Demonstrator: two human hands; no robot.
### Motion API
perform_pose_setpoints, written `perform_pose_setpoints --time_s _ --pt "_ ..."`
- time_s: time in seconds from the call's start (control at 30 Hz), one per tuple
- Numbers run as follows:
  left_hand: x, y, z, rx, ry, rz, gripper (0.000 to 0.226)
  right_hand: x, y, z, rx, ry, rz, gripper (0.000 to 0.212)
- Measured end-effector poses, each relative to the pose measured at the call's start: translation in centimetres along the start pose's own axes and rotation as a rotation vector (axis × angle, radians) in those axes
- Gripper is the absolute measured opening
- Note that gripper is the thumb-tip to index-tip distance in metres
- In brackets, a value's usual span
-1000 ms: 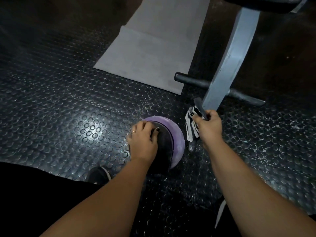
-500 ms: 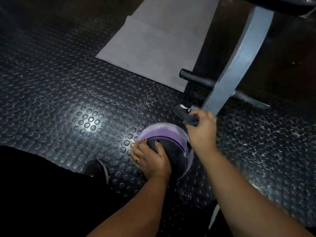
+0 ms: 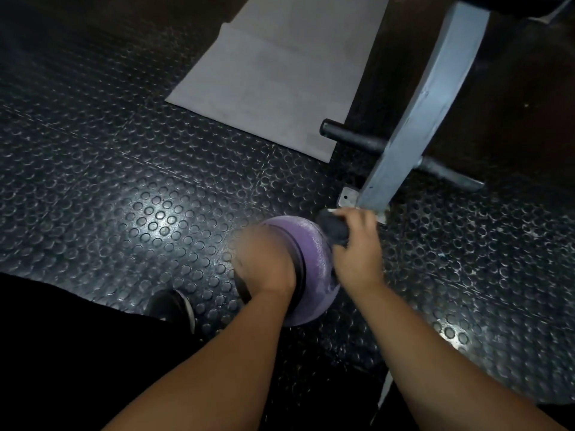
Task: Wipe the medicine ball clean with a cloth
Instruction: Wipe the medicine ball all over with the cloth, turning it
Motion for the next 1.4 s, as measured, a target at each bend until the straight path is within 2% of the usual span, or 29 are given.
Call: perform_pose_setpoints --time_s 0.07,0.13,0.23,0.37,0.43,0.5,0.53,0.63,0.67,0.73,0.83,0.9,1.03,1.07,1.13,1.2,1.27,1.33,1.4 --pt "-0.1 0.2 0.4 -0.035 0.006 -0.027 0.03 -0.6 2.0 1.0 -0.038 -0.156 0.147 0.048" --pt "-0.4 0.2 0.9 -0.069 0.03 -0.052 0.039 -1.6 3.3 1.4 -0.103 -0.234 0.237 0.042" --pt "-1.1 0.0 1.3 -0.121 0.022 -0.105 0.051 -3.5 3.6 1.0 -0.098 -0.266 0.268 0.047" --pt "-0.6 -0.7 1.8 -0.174 0.025 -0.088 0.047 -7.3 2.9 -0.9 -0.12 -0.339 0.291 0.051" --pt "0.6 -1.0 1.7 -0.148 -0.008 -0.036 0.037 -8.7 2.6 -2.0 -0.146 -0.358 0.319 0.05" --pt "1.9 -1.2 1.6 -0.12 -0.001 0.017 0.033 -9.2 2.3 -3.2 -0.151 -0.316 0.297 0.048" --pt "2.4 -1.3 1.6 -0.12 0.011 0.038 0.034 -8.8 2.0 -3.6 -0.141 -0.238 0.251 0.046" --pt "2.9 -1.4 1.9 -0.115 -0.01 0.07 0.035 -6.6 0.9 -4.0 -0.076 0.067 0.017 0.037" --pt "2.8 -1.4 1.7 -0.091 -0.039 0.065 0.035 -5.5 0.6 -3.3 -0.058 0.096 -0.038 0.036" --pt "2.5 -1.3 0.9 -0.068 -0.119 0.051 0.034 -3.7 0.6 -0.6 -0.031 0.014 -0.071 0.037" --pt "1.9 -1.0 -0.4 -0.132 -0.234 0.056 0.031 -2.9 2.5 3.5 -0.061 -0.199 0.061 0.041" --pt "1.6 -0.7 -0.4 -0.113 -0.218 0.048 0.031 -3.8 4.1 3.8 -0.098 -0.212 0.168 0.042" --pt "0.8 -0.4 0.1 -0.05 -0.157 -0.036 0.033 -4.9 5.1 1.1 -0.167 -0.291 0.202 0.043" --pt "0.7 -0.4 0.3 -0.053 -0.141 -0.047 0.031 -4.9 5.0 0.5 -0.136 -0.246 0.173 0.04" --pt "0.6 -0.7 0.7 -0.057 -0.1 -0.059 0.03 -4.8 4.6 -1.6 -0.052 0.021 0.064 0.033" --pt "0.8 -1.1 1.4 -0.067 -0.08 -0.066 0.029 -5.6 4.3 -4.8 -0.06 0.241 0.052 0.03" --pt "0.9 -1.5 2.2 -0.079 -0.076 -0.082 0.027 -6.6 4.0 -7.5 -0.04 0.338 0.079 0.031" --pt "1.1 -1.7 2.7 -0.081 -0.079 -0.079 0.026 -6.2 3.8 -8.3 0.009 0.418 -0.018 0.034" --pt "1.0 -1.8 2.7 -0.082 -0.07 -0.07 0.028 -4.4 3.6 -6.7 0.034 0.346 -0.115 0.043"
Point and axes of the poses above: each hand's wrist, its own x-axis towards the middle knuckle, its own y-axis out of the palm, z = x × y, the point moved 2 cm from there along x, towards the middle knuckle, and after that the axes turned 8 degrees about -y, right-handed, at the moved point
